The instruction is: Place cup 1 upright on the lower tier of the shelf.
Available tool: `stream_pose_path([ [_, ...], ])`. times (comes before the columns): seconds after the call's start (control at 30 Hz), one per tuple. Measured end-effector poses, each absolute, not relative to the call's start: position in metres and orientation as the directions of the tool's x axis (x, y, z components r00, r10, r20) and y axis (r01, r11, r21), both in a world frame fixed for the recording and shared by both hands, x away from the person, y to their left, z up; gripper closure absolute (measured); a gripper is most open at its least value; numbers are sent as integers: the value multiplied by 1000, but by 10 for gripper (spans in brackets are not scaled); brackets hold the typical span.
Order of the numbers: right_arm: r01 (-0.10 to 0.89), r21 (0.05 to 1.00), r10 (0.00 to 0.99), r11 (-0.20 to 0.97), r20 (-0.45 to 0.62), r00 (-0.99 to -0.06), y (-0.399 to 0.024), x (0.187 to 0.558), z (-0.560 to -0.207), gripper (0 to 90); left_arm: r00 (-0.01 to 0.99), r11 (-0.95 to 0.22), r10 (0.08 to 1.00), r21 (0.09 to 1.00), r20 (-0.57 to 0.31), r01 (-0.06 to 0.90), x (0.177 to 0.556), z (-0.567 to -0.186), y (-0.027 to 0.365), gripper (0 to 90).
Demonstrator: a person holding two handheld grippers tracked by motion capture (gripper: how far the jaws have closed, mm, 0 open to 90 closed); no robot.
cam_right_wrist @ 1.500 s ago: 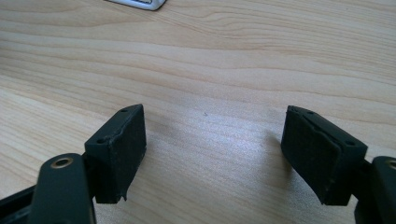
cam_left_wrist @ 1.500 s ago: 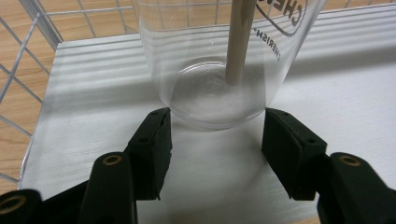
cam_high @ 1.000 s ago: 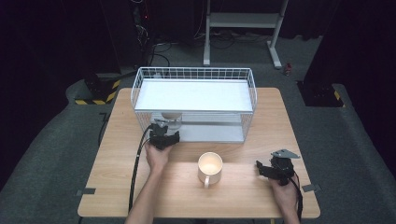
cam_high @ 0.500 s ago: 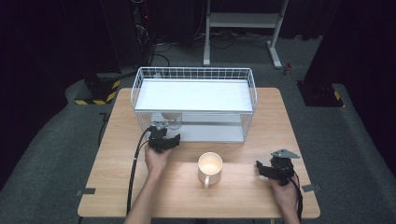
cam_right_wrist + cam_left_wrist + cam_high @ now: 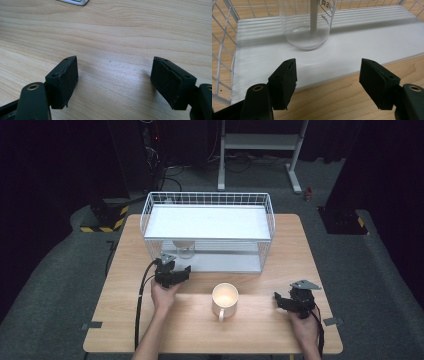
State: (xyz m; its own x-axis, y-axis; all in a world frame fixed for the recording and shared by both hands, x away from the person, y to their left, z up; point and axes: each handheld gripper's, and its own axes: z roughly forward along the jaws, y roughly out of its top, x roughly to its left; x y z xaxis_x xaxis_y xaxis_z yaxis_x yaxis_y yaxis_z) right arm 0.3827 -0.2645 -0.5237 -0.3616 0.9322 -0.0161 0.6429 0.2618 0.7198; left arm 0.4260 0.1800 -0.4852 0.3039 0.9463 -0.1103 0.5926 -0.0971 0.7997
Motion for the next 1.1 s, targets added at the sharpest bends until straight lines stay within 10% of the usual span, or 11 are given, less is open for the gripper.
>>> stream_pose_path([
  [1.1, 643, 720, 932, 262, -16, -362, -265, 383, -524, 226, 301, -56, 944, 834, -134, 549, 395, -477, 196, 300],
])
